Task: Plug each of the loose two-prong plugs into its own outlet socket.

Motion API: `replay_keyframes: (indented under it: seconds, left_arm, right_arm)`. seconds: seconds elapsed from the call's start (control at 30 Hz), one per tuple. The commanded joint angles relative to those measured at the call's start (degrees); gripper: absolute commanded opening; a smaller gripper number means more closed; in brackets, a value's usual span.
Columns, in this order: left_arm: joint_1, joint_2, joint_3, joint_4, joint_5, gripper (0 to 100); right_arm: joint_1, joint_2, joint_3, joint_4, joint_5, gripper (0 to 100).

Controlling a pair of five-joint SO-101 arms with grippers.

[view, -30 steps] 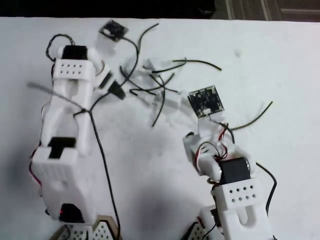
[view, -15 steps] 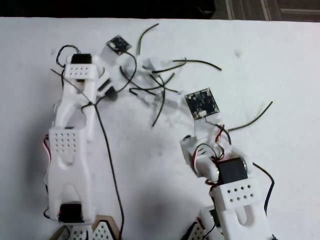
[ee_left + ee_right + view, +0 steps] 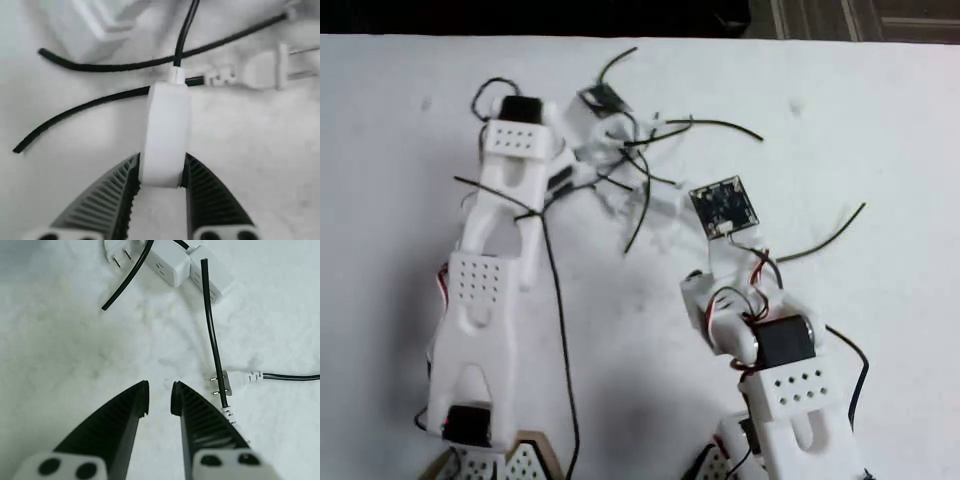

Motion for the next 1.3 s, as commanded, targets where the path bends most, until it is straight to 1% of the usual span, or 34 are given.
replay_keyframes:
  seconds: [0.0, 0.2, 0.33, 0.43, 0.6, 0.77, 0.87, 0.97, 1.1, 1.2, 1.27]
  left_arm:
    - [1.36, -1.54, -1.67, 3.08, 0.44, 2]
    - [1.01, -2.42, 1.41, 3.08, 1.49, 2]
    - [1.19, -9.27, 7.21, 3.08, 3.78, 2]
    - [1.63, -17.63, 16.53, 3.08, 5.01, 2]
    - [1.89, -33.01, 35.08, 2.55, 3.52, 2]
    - [1.54, -50.07, 53.45, -1.32, 3.43, 2]
    - [1.89, -59.38, 66.9, -6.77, 3.43, 2]
    - [2.68, -67.21, 82.9, -16.88, 3.34, 2]
    - [4.53, -76.09, 103.21, -29.36, -1.41, 2]
    - [4.44, -81.8, 112.88, -36.57, -2.81, 3]
    - [4.35, -85.23, 116.84, -38.95, -2.99, 8]
  right_arm:
    - [-0.22, -0.57, -0.53, -0.92, 0.53, 8.4]
    - [-0.22, -0.66, -0.53, -0.84, 0.53, 8.4]
    - [-0.22, -0.66, -0.53, -0.84, 0.53, 8.4]
    - [-0.22, -0.66, -0.53, -0.75, 0.53, 8.4]
    - [-0.4, -0.66, -0.53, -0.66, 0.53, 8.4]
    - [-0.22, -0.66, -0.53, -0.75, 0.53, 8.4]
    - [-0.31, -0.66, -0.53, -0.75, 0.53, 8.4]
    - [-0.4, -0.66, -0.53, -0.75, 0.53, 8.4]
    - [-0.4, -0.66, -0.53, -0.75, 0.53, 8.4]
    - [-0.4, -0.66, -0.53, -0.75, 0.53, 8.4]
    - [-0.4, -0.66, -0.53, -0.84, 0.53, 8.4]
